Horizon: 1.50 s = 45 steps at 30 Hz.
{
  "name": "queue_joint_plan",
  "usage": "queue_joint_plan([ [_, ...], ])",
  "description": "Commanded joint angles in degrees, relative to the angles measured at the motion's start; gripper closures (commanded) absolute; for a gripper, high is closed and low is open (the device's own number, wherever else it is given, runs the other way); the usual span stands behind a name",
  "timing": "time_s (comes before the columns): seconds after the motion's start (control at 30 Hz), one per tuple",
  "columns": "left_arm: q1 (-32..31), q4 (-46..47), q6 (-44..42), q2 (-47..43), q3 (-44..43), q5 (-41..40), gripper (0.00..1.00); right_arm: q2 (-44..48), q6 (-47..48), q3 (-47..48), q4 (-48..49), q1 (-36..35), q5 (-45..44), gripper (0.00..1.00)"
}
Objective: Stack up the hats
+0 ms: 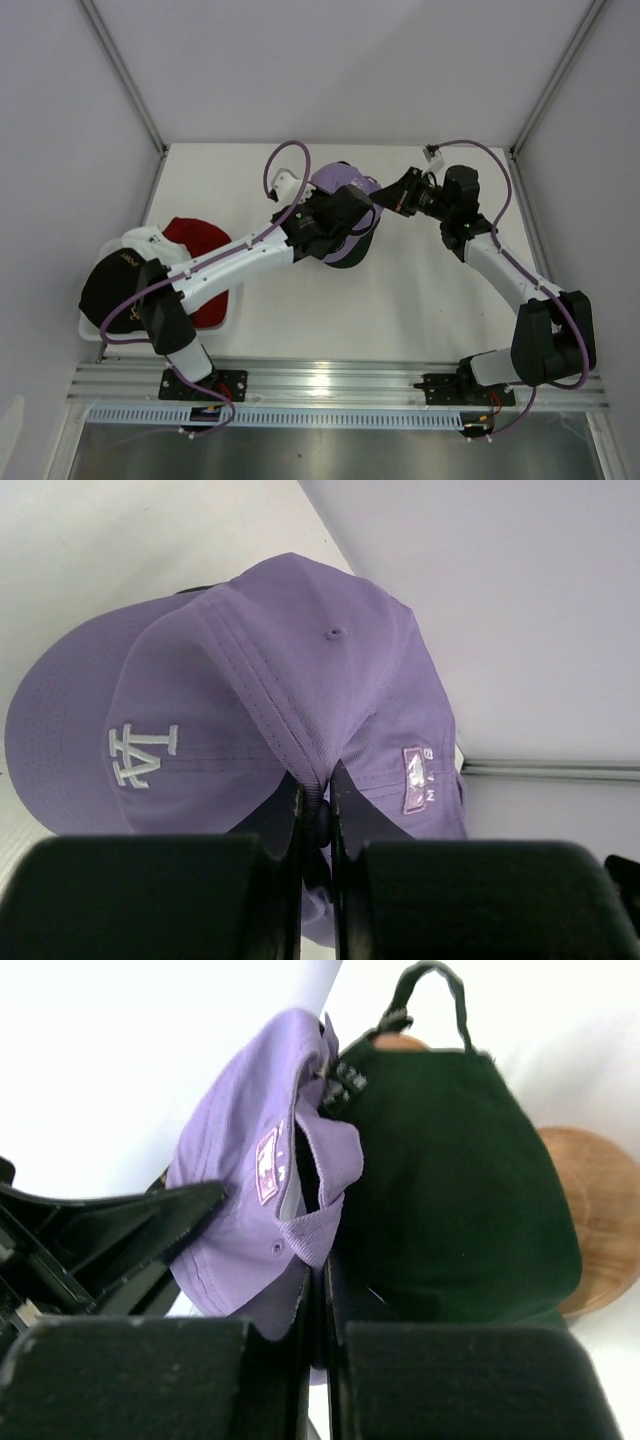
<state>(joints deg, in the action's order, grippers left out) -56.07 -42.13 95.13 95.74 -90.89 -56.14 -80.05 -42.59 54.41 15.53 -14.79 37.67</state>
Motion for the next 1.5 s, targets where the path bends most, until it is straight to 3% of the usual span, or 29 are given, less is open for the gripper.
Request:
queue_joint_plan([
  [0.0,0.3,4.3,-4.2,-1.4,-2.0,-0.1,0.92,0.9,4.4,6.5,-3.8,-0.1,-4.6,0.96],
  [0.2,1.1,5.2,-7.9,-1.1,-2.9,0.3,0.89,-1.6,6.3,12.2,-7.7,1.4,-7.8,0.88],
  [0.37,1.7,3.3,-8.0,0.8,-3.4,1.6,0.86,-7.7,6.2,15.5,-9.2,2.1,-6.2,0.88],
  [0.4,1.9,2.8,-7.9,0.9,-3.5,2.1,0.81,-9.0,6.0,16.2,-9.3,2.2,-6.1,0.88],
  [0.43,2.2,2.1,-8.8,1.0,-3.5,2.8,0.70,-11.1,6.3,16.9,-9.7,2.3,-5.8,0.88],
  [0.47,2.2,1.9,-9.9,0.9,-3.5,3.1,0.70,-12.0,6.3,17.0,-10.0,2.4,-5.5,0.88],
  [0.5,2.5,1.5,-10.9,0.7,-3.5,3.0,0.55,-12.8,6.6,17.7,-10.3,2.5,-5.3,0.87],
  [0.57,3.0,0.5,-15.9,-0.4,-3.2,3.0,0.37,-15.1,7.3,18.8,-12.0,2.7,-5.0,0.83],
  [0.6,3.9,0.3,-17.9,-1.9,-2.9,3.4,0.21,-15.7,7.9,19.8,-12.5,2.7,-4.8,0.80],
  [0.7,8.5,8.1,-33.0,-7.6,0.4,11.8,0.13,-17.1,8.8,20.8,-13.1,2.7,-4.0,0.73],
  [0.73,10.1,11.2,-40.7,-9.4,5.0,15.4,0.12,-17.3,9.3,21.5,-13.2,2.6,-3.7,0.71],
  [0.8,14.7,22.1,-47.2,-13.6,9.0,27.0,0.10,-18.0,10.4,22.4,-14.2,2.4,-3.8,0.66],
  [0.83,16.0,25.1,-51.4,-17.7,14.8,29.8,0.10,-18.3,11.6,23.4,-14.7,2.4,-4.3,0.66],
  [0.97,20.1,37.3,-60.1,-25.8,24.1,35.2,0.07,-20.8,13.4,25.6,-15.4,2.7,-3.5,0.64],
  [1.1,28.8,37.2,-60.6,-26.6,27.3,44.7,0.03,-23.2,13.0,26.6,-14.2,2.4,-1.2,0.70],
  [1.23,34.7,39.6,-59.4,-23.9,30.4,55.4,0.05,-25.8,14.5,29.2,-15.1,1.1,-1.5,0.74],
  [1.47,36.0,45.3,-58.4,-15.4,32.3,71.8,0.24,-32.9,18.0,36.3,-22.9,0.5,-3.1,0.83],
])
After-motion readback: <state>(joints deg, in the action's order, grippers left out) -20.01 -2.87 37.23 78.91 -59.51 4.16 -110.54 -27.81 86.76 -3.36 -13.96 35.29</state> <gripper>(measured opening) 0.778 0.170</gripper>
